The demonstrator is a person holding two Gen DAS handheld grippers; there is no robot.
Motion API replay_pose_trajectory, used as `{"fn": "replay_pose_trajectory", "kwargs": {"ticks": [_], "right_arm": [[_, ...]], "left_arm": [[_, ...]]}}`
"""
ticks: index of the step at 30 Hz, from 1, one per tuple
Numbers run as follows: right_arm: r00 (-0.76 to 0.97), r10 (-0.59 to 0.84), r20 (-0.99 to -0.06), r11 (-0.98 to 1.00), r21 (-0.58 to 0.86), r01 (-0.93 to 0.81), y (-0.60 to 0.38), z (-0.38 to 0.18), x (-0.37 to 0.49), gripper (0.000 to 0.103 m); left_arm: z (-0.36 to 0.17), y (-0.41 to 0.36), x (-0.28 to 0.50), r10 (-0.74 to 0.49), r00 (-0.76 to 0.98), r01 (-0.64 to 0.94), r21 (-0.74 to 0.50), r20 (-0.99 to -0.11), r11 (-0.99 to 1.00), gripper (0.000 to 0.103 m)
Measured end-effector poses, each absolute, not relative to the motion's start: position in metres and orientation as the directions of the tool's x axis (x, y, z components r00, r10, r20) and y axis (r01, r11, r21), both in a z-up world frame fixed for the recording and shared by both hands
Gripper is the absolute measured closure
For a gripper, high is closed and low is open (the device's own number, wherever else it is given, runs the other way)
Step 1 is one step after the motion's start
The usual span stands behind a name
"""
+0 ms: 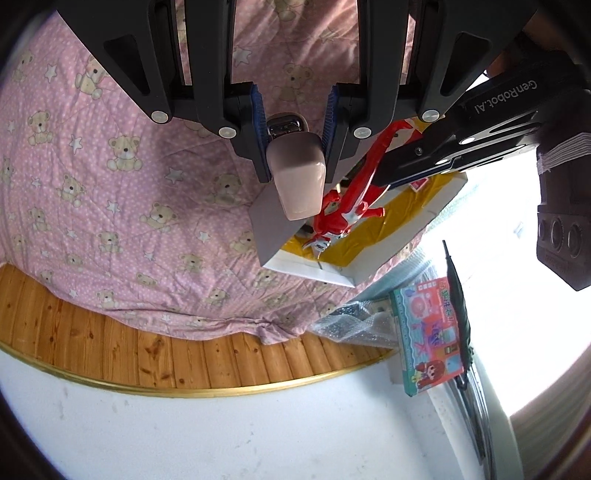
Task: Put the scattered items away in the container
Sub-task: 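Lift and carry the red figure and stapler over the white box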
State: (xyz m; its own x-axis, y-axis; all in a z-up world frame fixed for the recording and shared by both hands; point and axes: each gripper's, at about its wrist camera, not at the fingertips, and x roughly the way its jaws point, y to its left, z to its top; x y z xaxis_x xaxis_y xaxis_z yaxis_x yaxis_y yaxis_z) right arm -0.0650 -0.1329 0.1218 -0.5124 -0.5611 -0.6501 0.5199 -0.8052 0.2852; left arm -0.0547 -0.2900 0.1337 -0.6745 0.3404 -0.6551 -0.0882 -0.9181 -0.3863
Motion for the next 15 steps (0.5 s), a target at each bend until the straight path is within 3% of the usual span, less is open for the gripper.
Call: {"fn": "replay_pose_trajectory", "kwargs": {"ticks": [15], "right_arm": [[-0.494, -0.579, -0.648, -0.777, 0.255, 0.576, -0.188, 0.140, -0.042, 0.076]], "left_arm": [[0.144, -0.350, -0.029, 0.321, -0.714, -0.035, -0.426, -0.622, -0.904, 0.094]]}}
